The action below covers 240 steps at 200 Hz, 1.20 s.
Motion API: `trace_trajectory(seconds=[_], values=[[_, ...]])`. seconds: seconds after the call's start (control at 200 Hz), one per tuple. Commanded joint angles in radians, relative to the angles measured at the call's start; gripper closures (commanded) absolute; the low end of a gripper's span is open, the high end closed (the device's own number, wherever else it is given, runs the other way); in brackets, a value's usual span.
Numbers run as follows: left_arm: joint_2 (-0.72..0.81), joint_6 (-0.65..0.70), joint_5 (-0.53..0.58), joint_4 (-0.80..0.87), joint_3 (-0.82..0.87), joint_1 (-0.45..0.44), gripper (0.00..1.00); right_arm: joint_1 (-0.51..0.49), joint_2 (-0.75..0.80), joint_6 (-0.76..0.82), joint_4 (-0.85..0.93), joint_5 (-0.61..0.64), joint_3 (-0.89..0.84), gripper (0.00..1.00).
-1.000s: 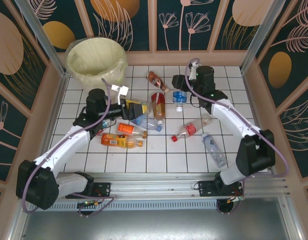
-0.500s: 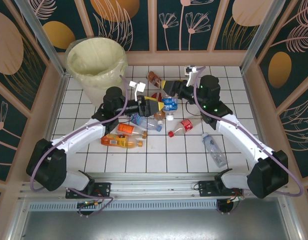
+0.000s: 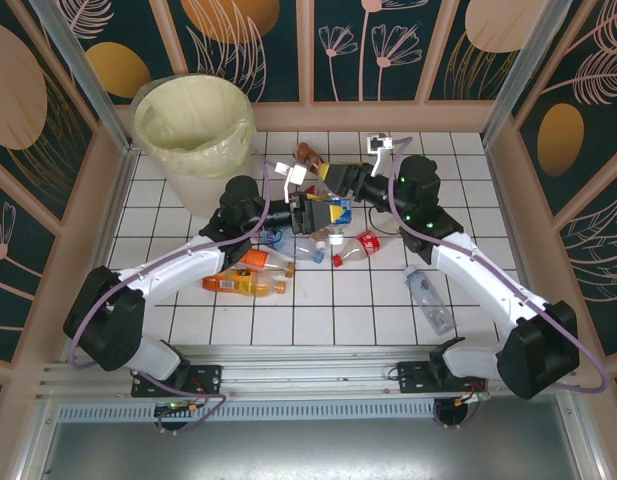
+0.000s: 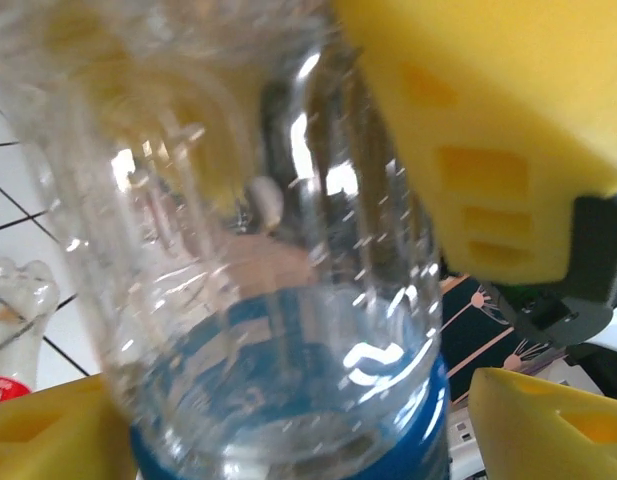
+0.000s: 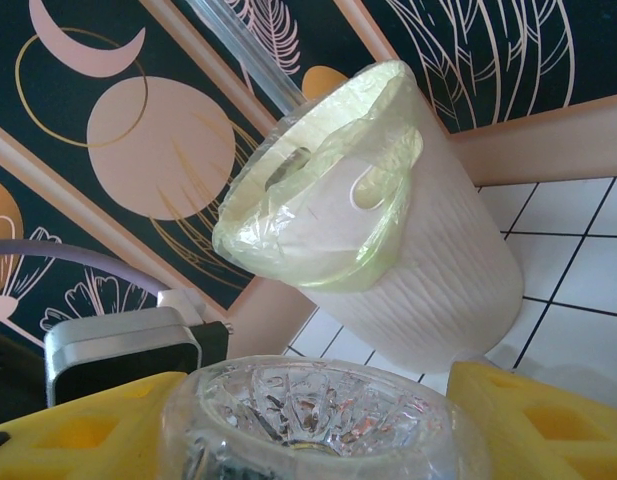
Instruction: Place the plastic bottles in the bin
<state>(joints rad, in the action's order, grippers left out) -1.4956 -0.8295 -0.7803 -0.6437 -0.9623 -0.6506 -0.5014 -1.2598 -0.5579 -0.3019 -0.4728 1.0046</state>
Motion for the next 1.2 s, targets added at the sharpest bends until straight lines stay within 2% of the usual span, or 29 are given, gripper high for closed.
trace_trajectory(seconds=[0.0,0.065,0.175,0.4,0.48,0.671,0.801,1.006,1.196], values=[[-0.006,-0.012,-0.011,-0.056,-0.035,-0.007,0.23,-0.011,0.036,0.002,-0.052,0.011,-0.012,0.36],[-0.008,-0.013,-0.010,-0.057,-0.036,-0.009,0.25,-0.011,0.037,0.006,-0.051,0.018,-0.016,0.36],[-0.008,-0.017,-0.007,-0.055,-0.038,-0.010,0.37,-0.012,0.040,0.012,-0.048,0.030,-0.026,0.36],[0.007,0.000,0.001,-0.031,-0.032,-0.011,0.40,-0.017,0.051,0.017,-0.043,0.033,-0.029,0.36],[0.016,0.023,0.012,0.002,-0.039,-0.011,0.39,-0.019,0.054,0.018,-0.042,0.028,-0.029,0.30],[0.039,0.190,0.133,0.289,-0.110,-0.010,0.38,-0.017,0.097,0.035,-0.013,0.036,-0.028,0.14],[0.046,0.259,0.183,0.410,-0.158,-0.011,0.38,-0.009,0.146,0.079,0.054,0.016,-0.016,0.03],[0.072,0.366,0.360,0.649,-0.291,-0.001,0.38,0.017,0.281,0.197,0.268,0.069,0.013,0.01],[0.039,0.430,0.441,0.825,-0.446,0.054,0.38,0.027,0.344,0.321,0.449,-0.058,0.104,0.02]])
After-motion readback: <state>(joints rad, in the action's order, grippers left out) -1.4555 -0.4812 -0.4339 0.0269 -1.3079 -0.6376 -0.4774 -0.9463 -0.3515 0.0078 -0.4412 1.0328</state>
